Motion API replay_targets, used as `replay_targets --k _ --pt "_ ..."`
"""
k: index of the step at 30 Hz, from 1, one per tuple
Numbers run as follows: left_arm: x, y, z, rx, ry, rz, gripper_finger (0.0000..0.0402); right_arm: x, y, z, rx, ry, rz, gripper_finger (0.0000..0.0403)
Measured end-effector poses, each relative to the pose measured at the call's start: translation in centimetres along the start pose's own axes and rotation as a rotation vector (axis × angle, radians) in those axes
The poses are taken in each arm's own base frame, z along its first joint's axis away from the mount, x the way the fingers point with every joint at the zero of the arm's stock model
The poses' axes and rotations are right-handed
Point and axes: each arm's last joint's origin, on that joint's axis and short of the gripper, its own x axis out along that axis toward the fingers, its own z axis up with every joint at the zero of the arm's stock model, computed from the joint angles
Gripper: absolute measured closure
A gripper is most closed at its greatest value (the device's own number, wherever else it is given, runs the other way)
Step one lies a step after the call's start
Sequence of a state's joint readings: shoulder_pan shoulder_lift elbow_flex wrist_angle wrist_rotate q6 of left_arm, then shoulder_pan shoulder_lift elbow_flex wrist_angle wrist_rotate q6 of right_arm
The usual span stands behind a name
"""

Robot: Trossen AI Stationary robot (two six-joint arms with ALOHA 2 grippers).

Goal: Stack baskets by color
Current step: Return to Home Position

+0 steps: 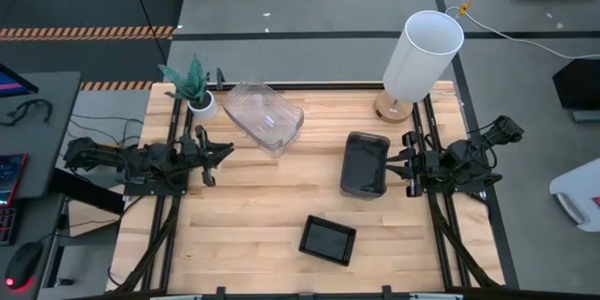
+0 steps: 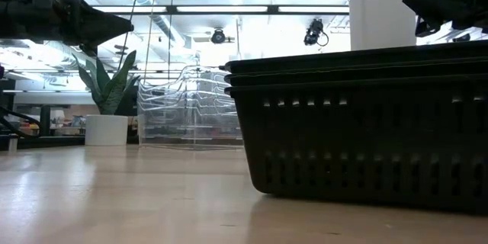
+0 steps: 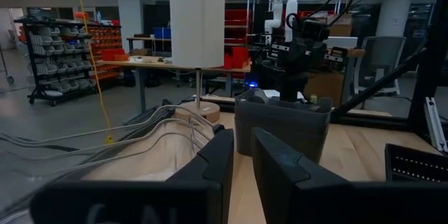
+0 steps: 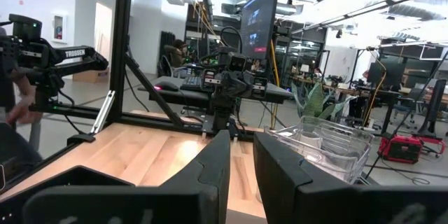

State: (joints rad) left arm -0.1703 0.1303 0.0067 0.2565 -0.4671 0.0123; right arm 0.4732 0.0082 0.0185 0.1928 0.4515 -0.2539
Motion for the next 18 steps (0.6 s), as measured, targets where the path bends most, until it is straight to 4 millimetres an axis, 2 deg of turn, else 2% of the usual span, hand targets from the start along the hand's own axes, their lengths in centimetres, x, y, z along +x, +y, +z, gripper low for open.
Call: replay_targets --k 10,18 --pt "0.0 0.0 -0.01 0.0 0.001 0.0 0.0351 0.0 0.0 0.0 0.0 0.0 0.0 0.0332" --pt "0.0 0.0 -0.01 -0.001 0.0 0.0 0.0341 0.0 0.0 0.0 0.0 0.0 0.0 0.0332"
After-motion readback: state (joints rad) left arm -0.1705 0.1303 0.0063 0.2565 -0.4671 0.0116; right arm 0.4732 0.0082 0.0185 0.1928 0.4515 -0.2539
